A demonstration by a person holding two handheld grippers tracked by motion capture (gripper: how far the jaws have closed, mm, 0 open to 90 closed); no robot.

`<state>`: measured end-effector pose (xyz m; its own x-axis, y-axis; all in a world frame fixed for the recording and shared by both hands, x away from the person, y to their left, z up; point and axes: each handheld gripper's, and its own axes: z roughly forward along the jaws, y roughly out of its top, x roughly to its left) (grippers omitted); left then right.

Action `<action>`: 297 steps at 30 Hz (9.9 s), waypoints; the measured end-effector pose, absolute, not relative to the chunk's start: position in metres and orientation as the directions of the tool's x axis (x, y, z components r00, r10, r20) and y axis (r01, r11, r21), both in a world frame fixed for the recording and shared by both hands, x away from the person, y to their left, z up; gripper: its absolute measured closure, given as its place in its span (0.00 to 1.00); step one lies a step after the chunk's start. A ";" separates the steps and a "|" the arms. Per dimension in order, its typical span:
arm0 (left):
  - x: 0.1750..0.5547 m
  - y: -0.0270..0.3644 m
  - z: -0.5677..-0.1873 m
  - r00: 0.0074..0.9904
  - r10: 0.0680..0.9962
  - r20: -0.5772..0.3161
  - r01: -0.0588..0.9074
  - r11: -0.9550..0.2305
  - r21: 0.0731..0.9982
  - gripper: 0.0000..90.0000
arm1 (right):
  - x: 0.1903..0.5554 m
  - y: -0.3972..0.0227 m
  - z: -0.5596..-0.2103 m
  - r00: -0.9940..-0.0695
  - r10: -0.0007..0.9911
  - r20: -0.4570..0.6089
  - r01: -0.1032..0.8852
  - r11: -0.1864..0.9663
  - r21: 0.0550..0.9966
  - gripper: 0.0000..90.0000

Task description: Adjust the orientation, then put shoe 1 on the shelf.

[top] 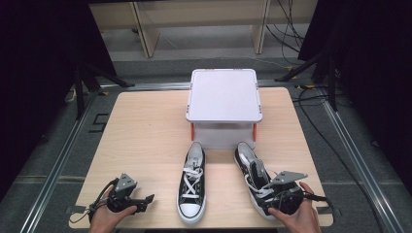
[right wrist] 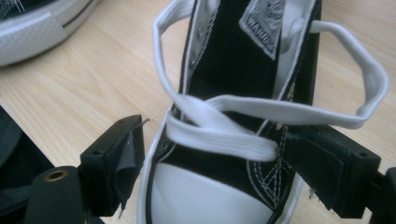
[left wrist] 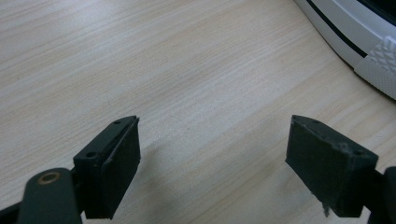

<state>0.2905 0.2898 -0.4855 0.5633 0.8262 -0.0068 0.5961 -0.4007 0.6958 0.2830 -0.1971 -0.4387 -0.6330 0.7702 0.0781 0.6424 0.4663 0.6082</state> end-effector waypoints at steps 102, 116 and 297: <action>0.291 0.291 -0.484 0.573 0.820 -0.002 0.608 -0.424 0.672 0.19 | 0.313 -0.195 -0.400 -0.645 0.751 0.141 0.647 0.438 0.624 0.45; 0.294 0.290 -0.486 0.554 0.832 -0.005 0.611 -0.403 0.681 0.19 | 0.333 -0.177 -0.407 -0.657 0.740 0.142 0.688 0.512 0.513 0.45; 0.290 0.285 -0.482 0.602 0.799 -0.007 0.575 -0.427 0.698 0.19 | 0.594 -0.083 -0.231 -0.396 0.849 0.350 0.838 0.178 0.516 0.97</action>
<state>0.2895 0.2850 -0.4818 0.6019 0.7985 -0.0070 0.5746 -0.4270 0.6982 0.5935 -0.0827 -0.2313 -0.3956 0.8493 0.3495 0.8379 0.1779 0.5161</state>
